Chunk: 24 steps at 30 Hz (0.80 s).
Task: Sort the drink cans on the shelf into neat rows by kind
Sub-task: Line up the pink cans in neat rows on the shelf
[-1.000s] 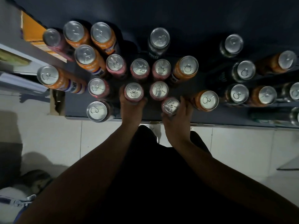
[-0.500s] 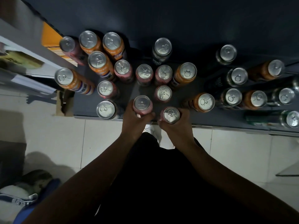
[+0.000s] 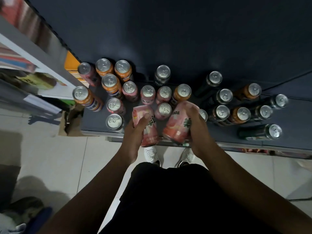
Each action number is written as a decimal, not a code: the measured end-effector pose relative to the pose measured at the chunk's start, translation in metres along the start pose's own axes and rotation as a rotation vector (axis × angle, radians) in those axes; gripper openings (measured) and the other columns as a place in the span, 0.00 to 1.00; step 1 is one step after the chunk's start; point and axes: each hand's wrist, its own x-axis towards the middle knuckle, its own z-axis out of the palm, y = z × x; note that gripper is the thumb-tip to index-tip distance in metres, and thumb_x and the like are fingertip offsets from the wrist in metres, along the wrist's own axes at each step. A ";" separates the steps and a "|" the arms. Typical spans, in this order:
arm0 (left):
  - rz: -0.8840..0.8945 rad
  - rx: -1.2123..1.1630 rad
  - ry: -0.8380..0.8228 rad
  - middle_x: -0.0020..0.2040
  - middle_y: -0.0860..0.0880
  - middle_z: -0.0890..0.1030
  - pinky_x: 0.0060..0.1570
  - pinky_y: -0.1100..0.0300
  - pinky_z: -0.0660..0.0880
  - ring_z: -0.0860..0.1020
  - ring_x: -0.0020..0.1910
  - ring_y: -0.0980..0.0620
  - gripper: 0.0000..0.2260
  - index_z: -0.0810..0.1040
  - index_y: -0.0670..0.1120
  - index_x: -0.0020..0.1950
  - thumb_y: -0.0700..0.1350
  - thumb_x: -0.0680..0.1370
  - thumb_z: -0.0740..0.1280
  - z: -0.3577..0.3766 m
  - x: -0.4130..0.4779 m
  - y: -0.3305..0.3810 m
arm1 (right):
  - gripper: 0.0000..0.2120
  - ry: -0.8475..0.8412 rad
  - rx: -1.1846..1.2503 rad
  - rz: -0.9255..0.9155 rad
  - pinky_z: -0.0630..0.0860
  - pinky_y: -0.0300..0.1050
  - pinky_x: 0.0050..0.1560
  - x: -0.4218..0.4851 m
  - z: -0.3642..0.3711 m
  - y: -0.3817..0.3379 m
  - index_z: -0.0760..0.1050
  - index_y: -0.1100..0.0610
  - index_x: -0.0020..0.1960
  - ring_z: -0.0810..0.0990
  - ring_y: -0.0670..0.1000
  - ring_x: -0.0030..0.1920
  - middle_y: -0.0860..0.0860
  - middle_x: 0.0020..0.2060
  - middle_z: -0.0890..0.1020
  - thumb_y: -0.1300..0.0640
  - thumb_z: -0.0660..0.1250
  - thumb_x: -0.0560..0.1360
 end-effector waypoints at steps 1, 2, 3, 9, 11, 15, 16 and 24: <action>0.000 -0.017 -0.012 0.51 0.47 0.87 0.42 0.53 0.82 0.86 0.48 0.49 0.20 0.79 0.51 0.59 0.58 0.70 0.71 0.003 -0.002 0.004 | 0.32 -0.047 0.088 0.050 0.81 0.57 0.55 -0.003 -0.001 -0.004 0.79 0.53 0.63 0.86 0.56 0.51 0.55 0.51 0.87 0.32 0.72 0.68; 0.007 -0.023 -0.034 0.51 0.47 0.87 0.41 0.53 0.82 0.86 0.48 0.49 0.23 0.79 0.50 0.60 0.59 0.69 0.70 0.006 -0.005 0.009 | 0.32 -0.095 0.191 0.096 0.80 0.59 0.58 -0.005 -0.003 -0.009 0.78 0.53 0.64 0.86 0.56 0.52 0.55 0.52 0.87 0.32 0.70 0.69; 0.017 -0.022 -0.053 0.51 0.47 0.87 0.42 0.53 0.82 0.86 0.48 0.50 0.24 0.79 0.50 0.60 0.60 0.68 0.69 0.008 -0.008 0.013 | 0.33 -0.142 0.274 0.123 0.79 0.60 0.60 -0.008 -0.005 -0.013 0.78 0.53 0.66 0.85 0.56 0.54 0.55 0.54 0.86 0.32 0.69 0.69; 0.023 -0.013 -0.114 0.53 0.47 0.87 0.56 0.44 0.80 0.86 0.53 0.47 0.29 0.80 0.52 0.59 0.70 0.70 0.59 0.017 -0.018 0.028 | 0.31 -0.184 0.388 0.108 0.80 0.58 0.56 -0.021 -0.018 -0.025 0.77 0.54 0.65 0.87 0.55 0.48 0.55 0.49 0.86 0.34 0.68 0.72; 0.033 -0.017 -0.109 0.52 0.48 0.87 0.56 0.44 0.80 0.86 0.52 0.48 0.29 0.81 0.53 0.57 0.71 0.70 0.57 0.020 -0.020 0.033 | 0.28 -0.172 0.400 0.092 0.78 0.61 0.63 -0.027 -0.021 -0.030 0.77 0.56 0.64 0.87 0.54 0.46 0.55 0.47 0.86 0.38 0.69 0.72; 0.078 0.001 -0.105 0.49 0.51 0.88 0.50 0.47 0.82 0.87 0.49 0.50 0.26 0.80 0.54 0.56 0.70 0.71 0.56 0.035 -0.029 0.041 | 0.25 -0.158 0.337 0.062 0.80 0.58 0.58 -0.041 -0.029 -0.038 0.78 0.57 0.61 0.85 0.55 0.46 0.56 0.47 0.86 0.47 0.73 0.67; 0.086 0.003 -0.093 0.48 0.52 0.88 0.49 0.47 0.82 0.87 0.48 0.51 0.26 0.79 0.54 0.56 0.69 0.71 0.57 0.038 -0.031 0.043 | 0.25 -0.145 0.295 0.039 0.82 0.57 0.55 -0.045 -0.030 -0.039 0.78 0.56 0.61 0.85 0.55 0.46 0.56 0.48 0.86 0.48 0.74 0.66; 0.200 0.121 -0.116 0.57 0.55 0.83 0.61 0.45 0.79 0.83 0.54 0.54 0.33 0.73 0.58 0.63 0.66 0.60 0.73 0.080 -0.061 0.046 | 0.22 0.084 0.138 -0.222 0.84 0.60 0.52 -0.072 -0.074 -0.036 0.73 0.46 0.66 0.86 0.55 0.55 0.52 0.57 0.84 0.51 0.75 0.74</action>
